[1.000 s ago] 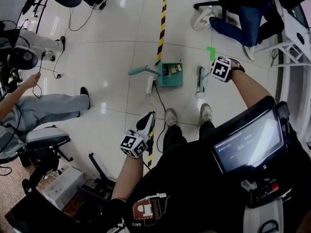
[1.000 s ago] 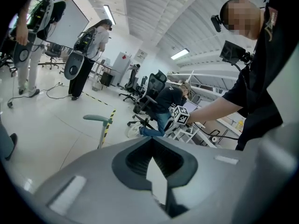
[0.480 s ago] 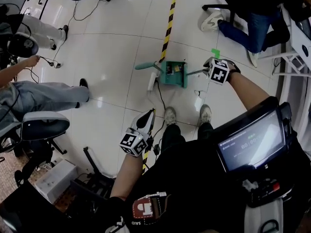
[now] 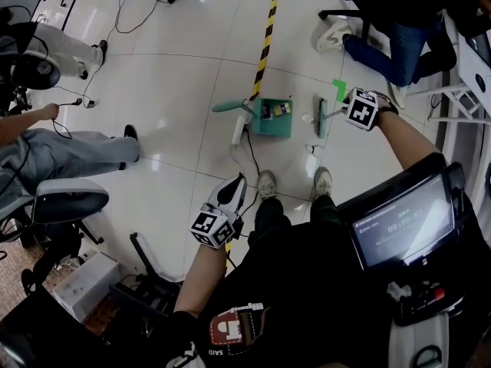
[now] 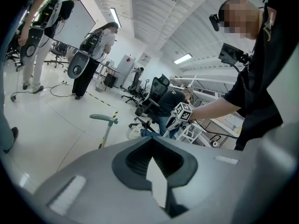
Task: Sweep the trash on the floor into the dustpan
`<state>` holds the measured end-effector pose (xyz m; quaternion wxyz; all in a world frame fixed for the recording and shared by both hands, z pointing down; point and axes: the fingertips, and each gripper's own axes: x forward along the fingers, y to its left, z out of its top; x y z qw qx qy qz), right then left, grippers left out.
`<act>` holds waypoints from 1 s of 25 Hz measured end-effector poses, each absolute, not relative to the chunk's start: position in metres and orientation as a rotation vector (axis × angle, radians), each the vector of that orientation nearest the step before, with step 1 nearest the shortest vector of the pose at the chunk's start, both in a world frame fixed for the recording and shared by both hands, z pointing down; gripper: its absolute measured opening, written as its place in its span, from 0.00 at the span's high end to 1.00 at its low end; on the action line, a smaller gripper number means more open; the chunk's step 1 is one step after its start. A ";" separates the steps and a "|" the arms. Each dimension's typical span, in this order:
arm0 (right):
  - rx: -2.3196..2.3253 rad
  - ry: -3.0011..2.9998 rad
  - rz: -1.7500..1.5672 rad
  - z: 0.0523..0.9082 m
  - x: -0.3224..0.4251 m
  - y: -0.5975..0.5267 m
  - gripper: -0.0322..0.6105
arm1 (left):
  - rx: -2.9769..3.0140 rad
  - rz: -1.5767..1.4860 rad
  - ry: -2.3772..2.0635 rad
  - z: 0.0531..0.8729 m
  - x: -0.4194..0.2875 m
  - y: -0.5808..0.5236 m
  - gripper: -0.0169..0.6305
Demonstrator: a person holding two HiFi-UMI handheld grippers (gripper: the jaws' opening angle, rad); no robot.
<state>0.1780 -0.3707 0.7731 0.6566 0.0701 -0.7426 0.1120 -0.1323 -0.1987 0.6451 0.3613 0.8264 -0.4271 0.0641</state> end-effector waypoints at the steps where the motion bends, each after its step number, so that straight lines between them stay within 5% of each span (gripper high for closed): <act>1: 0.154 -1.667 0.249 0.780 0.181 -0.372 0.84 | 2.128 0.170 -1.100 0.646 -0.132 -0.198 0.98; 11: 0.030 -1.701 0.178 0.835 0.112 -0.355 0.86 | 2.083 0.205 -1.125 0.658 -0.153 -0.182 0.98; 25: 0.109 -1.930 0.211 0.770 0.072 -0.355 0.89 | 2.107 0.179 -1.127 0.652 -0.156 -0.186 0.98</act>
